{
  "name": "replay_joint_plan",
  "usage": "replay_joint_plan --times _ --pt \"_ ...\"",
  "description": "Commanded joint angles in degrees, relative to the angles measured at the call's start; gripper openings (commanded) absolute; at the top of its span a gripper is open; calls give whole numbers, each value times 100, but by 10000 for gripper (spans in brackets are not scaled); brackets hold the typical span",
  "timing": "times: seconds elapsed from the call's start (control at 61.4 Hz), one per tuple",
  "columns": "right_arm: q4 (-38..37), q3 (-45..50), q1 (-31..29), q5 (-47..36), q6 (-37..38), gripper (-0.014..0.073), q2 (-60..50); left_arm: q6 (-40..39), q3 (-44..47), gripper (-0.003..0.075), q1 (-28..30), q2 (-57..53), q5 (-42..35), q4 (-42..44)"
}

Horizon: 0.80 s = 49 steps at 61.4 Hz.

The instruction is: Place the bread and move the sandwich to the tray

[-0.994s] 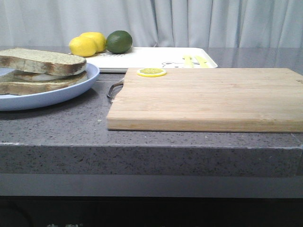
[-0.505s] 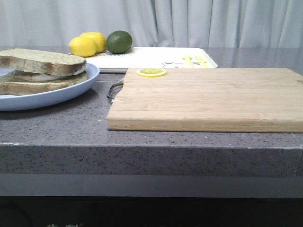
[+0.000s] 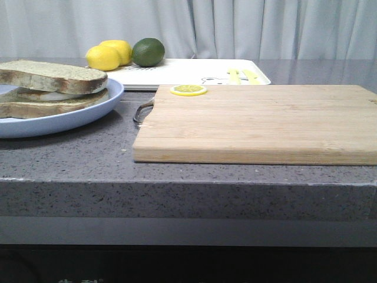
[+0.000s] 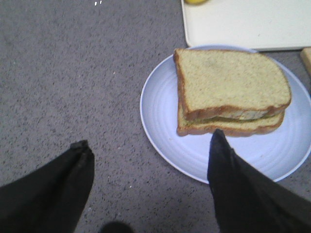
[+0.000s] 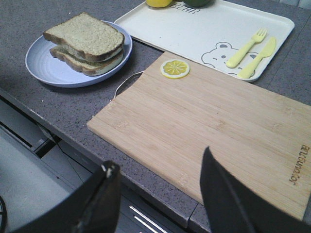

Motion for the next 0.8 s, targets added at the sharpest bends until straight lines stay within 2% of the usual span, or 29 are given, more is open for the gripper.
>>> replay_joint_plan --times 0.0,0.147,0.228,0.359,0.473,0.782 --pt "-9 -124 -27 -385 -21 402 10 -7 -503 491 157 509 18 62" --pt "-9 -124 -27 -385 -21 402 10 -7 -1004 491 747 1600 300 -147" --pt "-9 -124 -27 -385 -21 402 10 42 -1340 491 1093 2211 497 -620" --pt "-9 -124 -27 -385 -21 402 10 612 -1641 491 1490 2989 575 -1562" --pt "-9 -124 -27 -385 -21 402 10 1039 -1807 491 1582 3509 650 -2296" --pt "-9 -124 -27 -385 -21 402 10 1310 -1829 491 1582 4344 627 -2734"
